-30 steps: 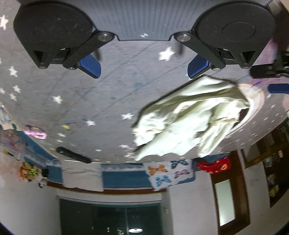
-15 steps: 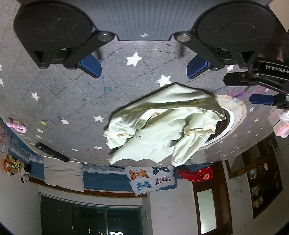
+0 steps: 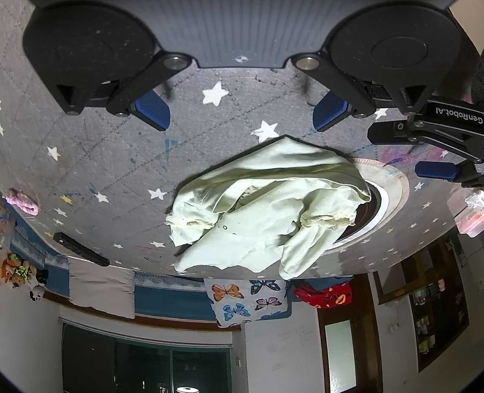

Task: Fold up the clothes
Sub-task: 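Approach the crumpled mint-green T-shirt with both grippers open, then grasp the T-shirt hem with the left gripper while the right gripper grasps another hem edge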

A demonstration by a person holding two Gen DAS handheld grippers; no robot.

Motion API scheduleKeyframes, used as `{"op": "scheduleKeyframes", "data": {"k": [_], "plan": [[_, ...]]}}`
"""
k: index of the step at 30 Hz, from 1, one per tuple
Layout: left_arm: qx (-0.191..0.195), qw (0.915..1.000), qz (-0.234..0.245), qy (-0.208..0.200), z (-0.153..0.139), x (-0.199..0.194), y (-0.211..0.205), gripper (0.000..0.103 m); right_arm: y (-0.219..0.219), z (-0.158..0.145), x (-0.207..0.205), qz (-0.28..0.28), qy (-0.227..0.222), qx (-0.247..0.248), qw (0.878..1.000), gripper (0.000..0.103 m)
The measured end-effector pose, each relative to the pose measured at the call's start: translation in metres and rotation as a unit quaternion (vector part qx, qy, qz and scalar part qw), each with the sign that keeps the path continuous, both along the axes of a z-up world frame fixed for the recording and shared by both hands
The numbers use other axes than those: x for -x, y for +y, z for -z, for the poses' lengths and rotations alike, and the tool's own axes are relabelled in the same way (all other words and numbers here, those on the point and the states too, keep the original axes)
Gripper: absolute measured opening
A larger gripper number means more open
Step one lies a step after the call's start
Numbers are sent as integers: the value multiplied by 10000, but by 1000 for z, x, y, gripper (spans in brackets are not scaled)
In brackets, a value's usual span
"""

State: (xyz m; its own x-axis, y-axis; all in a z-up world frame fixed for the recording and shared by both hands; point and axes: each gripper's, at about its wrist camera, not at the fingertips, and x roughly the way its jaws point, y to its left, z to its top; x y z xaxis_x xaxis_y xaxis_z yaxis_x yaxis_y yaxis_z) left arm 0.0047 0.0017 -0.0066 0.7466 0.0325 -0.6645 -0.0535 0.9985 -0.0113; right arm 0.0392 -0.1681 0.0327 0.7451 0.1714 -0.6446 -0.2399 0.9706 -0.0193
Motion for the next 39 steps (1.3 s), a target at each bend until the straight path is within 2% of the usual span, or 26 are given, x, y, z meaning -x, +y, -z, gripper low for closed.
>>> {"op": "scheduleKeyframes", "data": {"k": [4, 7, 15, 22, 24, 31, 34, 39], "plan": [[-51, 10000, -49, 30, 0, -2, 1, 103, 6, -5, 24, -227, -42, 46, 9997, 102], [-70, 10000, -57, 29, 0, -3, 1, 103, -6, -9, -10, -274, -7, 31, 9996, 102], [-127, 9999, -61, -26, -4, -8, 2, 103, -136, 5, -64, -1039, -21, -200, 9944, 102], [-189, 9998, -39, -90, -8, -15, 4, 103, -155, -22, -71, -1208, 20, -238, 9924, 102], [-204, 9997, -25, -111, -10, -16, 4, 103, -174, -23, -80, -1292, 26, -258, 9913, 102], [-280, 9992, 16, -272, -20, -24, 8, 103, -219, -24, -120, -1510, 3, -282, 9881, 102], [-326, 9988, 30, -358, -26, -30, 10, 103, -251, -21, -157, -1661, -3, -277, 9857, 102], [-401, 9978, 67, -517, -37, -42, 13, 103, -267, -19, -183, -1725, -41, -276, 9846, 99]]}}
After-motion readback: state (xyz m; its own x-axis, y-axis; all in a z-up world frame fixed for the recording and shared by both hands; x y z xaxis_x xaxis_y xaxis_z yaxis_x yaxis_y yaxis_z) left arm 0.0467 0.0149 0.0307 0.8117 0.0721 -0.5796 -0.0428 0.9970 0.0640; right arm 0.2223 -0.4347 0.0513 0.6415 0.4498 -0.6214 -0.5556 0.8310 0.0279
